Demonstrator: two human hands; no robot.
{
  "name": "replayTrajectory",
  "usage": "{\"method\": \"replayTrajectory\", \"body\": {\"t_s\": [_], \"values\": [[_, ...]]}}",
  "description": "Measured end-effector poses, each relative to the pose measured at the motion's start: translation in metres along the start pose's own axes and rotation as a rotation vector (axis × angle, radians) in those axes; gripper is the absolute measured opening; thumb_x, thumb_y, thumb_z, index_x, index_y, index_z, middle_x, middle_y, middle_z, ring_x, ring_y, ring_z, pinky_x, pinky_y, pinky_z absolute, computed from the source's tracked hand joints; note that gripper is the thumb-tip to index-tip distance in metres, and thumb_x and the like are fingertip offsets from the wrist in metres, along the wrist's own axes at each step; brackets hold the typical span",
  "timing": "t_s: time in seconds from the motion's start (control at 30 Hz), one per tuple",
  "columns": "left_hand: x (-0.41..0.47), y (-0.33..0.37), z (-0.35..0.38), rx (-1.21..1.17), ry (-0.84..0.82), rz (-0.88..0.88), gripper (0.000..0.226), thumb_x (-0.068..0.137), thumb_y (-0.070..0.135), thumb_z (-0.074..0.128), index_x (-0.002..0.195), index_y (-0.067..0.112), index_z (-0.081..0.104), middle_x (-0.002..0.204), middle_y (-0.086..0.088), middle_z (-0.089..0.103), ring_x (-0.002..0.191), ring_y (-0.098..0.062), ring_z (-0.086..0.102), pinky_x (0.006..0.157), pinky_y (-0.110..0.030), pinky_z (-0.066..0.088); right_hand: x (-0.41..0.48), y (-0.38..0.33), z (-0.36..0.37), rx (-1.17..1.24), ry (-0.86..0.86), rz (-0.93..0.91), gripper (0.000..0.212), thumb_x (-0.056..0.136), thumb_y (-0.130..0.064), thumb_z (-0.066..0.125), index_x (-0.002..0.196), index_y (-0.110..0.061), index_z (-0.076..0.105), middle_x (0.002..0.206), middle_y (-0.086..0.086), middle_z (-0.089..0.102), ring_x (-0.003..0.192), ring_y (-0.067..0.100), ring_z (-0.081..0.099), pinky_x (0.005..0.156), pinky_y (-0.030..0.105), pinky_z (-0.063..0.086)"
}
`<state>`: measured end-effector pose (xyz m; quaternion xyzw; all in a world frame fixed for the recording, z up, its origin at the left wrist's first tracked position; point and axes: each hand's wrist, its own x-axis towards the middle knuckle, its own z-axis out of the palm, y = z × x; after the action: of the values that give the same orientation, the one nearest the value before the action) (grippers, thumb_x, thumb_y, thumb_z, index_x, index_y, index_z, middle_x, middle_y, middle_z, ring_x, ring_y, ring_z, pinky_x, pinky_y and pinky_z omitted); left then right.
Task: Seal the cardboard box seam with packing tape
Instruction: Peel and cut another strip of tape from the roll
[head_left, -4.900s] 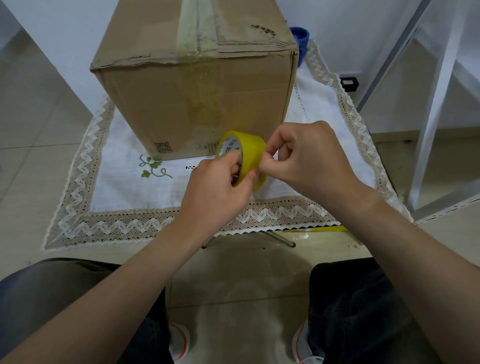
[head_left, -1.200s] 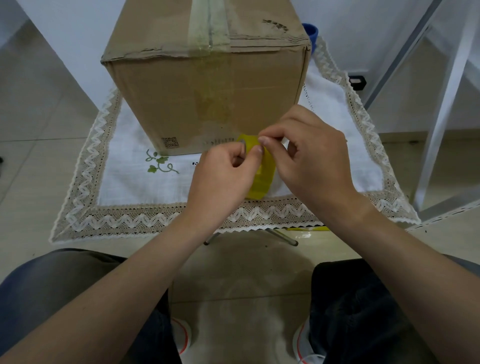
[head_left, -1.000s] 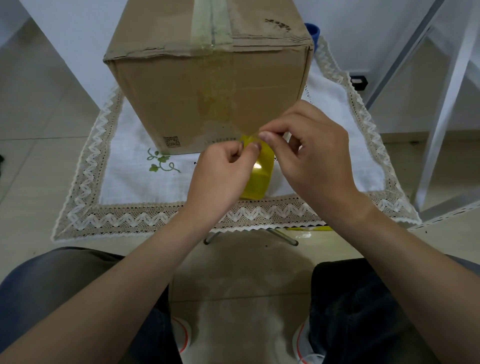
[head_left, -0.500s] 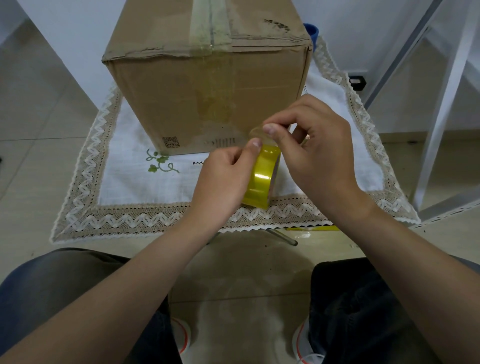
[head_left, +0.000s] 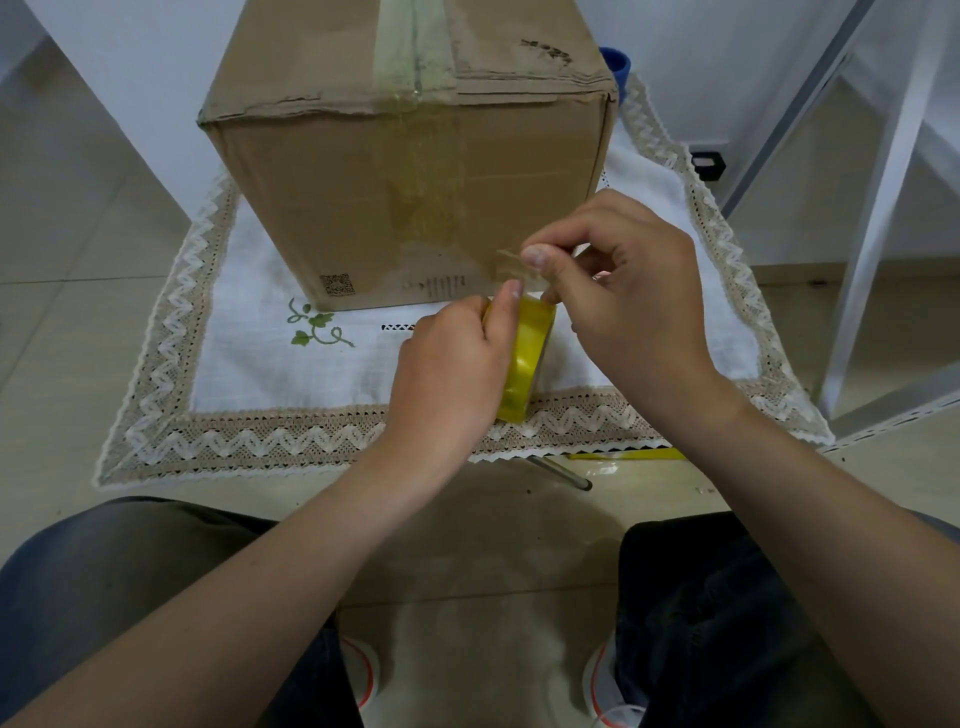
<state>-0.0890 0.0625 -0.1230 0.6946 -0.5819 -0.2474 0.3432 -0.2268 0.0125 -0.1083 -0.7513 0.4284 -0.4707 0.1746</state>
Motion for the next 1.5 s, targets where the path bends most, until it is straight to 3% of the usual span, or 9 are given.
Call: {"method": "replayTrajectory", "body": {"t_s": [0.3, 0.47, 0.63, 0.77, 0.9, 1.07, 1.23, 1.3, 1.5], "values": [[-0.003, 0.003, 0.000, 0.010, 0.018, 0.010, 0.053, 0.109, 0.049, 0.035, 0.066, 0.020, 0.043, 0.058, 0.002, 0.043, 0.064, -0.030, 0.049, 0.059, -0.039, 0.029, 0.002, -0.003, -0.001, 0.018, 0.024, 0.030, 0.011, 0.094, -0.018, 0.073, 0.087, -0.026, 0.074, 0.089, -0.004, 0.070, 0.072, 0.015, 0.070, 0.063, 0.025, 0.051], [-0.002, 0.001, -0.001, 0.026, 0.033, 0.027, 0.058, 0.108, 0.052, 0.034, 0.071, 0.011, 0.052, 0.059, -0.002, 0.048, 0.069, -0.035, 0.058, 0.060, -0.040, 0.035, 0.001, -0.001, -0.001, 0.002, 0.038, -0.012, 0.008, 0.095, -0.019, 0.072, 0.089, -0.022, 0.076, 0.089, -0.004, 0.070, 0.070, 0.015, 0.068, 0.061, 0.033, 0.054], [0.000, -0.004, -0.001, -0.092, -0.005, -0.013, 0.055, 0.107, 0.055, 0.039, 0.074, 0.013, 0.051, 0.060, 0.003, 0.046, 0.060, -0.022, 0.049, 0.056, -0.036, 0.031, 0.005, 0.003, -0.001, 0.041, -0.005, -0.027, 0.005, 0.095, -0.017, 0.073, 0.091, -0.017, 0.078, 0.090, 0.000, 0.070, 0.072, 0.020, 0.068, 0.063, 0.041, 0.056], [0.004, -0.008, -0.007, -0.268, -0.001, -0.063, 0.033, 0.101, 0.052, 0.055, 0.115, 0.023, 0.054, 0.095, 0.012, 0.064, 0.092, -0.006, 0.065, 0.077, -0.034, 0.051, 0.010, 0.007, -0.004, 0.086, -0.057, -0.069, 0.004, 0.094, -0.013, 0.075, 0.092, -0.014, 0.078, 0.089, 0.002, 0.068, 0.072, 0.024, 0.067, 0.064, 0.042, 0.054], [0.009, -0.010, -0.022, -0.352, 0.030, 0.166, 0.030, 0.101, 0.037, 0.064, 0.130, 0.038, 0.056, 0.122, 0.007, 0.055, 0.108, 0.001, 0.063, 0.093, -0.029, 0.057, 0.012, 0.008, -0.008, 0.112, -0.082, -0.103, 0.004, 0.094, -0.014, 0.075, 0.093, -0.012, 0.078, 0.090, 0.005, 0.068, 0.073, 0.025, 0.068, 0.064, 0.042, 0.054], [0.018, -0.008, -0.037, -0.227, 0.148, 0.440, 0.015, 0.096, 0.017, 0.072, 0.111, 0.020, 0.075, 0.114, 0.000, 0.066, 0.107, 0.000, 0.062, 0.083, -0.012, 0.050, 0.015, 0.010, -0.014, 0.003, -0.115, -0.209, 0.009, 0.095, -0.016, 0.075, 0.094, -0.008, 0.079, 0.089, 0.007, 0.067, 0.073, 0.020, 0.064, 0.066, 0.035, 0.053], [0.019, -0.009, -0.035, -0.302, 0.180, 0.484, 0.011, 0.096, 0.010, 0.071, 0.102, 0.019, 0.072, 0.101, 0.004, 0.073, 0.102, -0.012, 0.071, 0.088, -0.041, 0.061, 0.014, 0.014, -0.015, -0.217, -0.059, -0.342, 0.016, 0.094, -0.024, 0.078, 0.104, -0.013, 0.079, 0.094, 0.007, 0.069, 0.081, 0.023, 0.063, 0.067, 0.045, 0.054], [0.017, -0.007, -0.035, -0.315, 0.168, 0.486, 0.011, 0.097, 0.011, 0.069, 0.104, 0.020, 0.070, 0.099, 0.007, 0.072, 0.100, -0.011, 0.072, 0.087, -0.041, 0.061, 0.013, 0.014, -0.013, -0.260, -0.019, -0.376, 0.020, 0.093, -0.025, 0.079, 0.107, -0.011, 0.078, 0.096, 0.008, 0.070, 0.083, 0.025, 0.064, 0.068, 0.044, 0.054], [0.016, -0.006, -0.038, -0.338, 0.145, 0.484, 0.010, 0.100, 0.011, 0.065, 0.104, 0.019, 0.069, 0.097, 0.002, 0.072, 0.095, -0.017, 0.071, 0.084, -0.038, 0.060, 0.009, 0.014, -0.011, -0.125, -0.033, -0.285, 0.030, 0.088, -0.020, 0.083, 0.115, -0.008, 0.074, 0.098, 0.004, 0.067, 0.077, -0.008, 0.045, 0.072, 0.014, 0.044]]}}
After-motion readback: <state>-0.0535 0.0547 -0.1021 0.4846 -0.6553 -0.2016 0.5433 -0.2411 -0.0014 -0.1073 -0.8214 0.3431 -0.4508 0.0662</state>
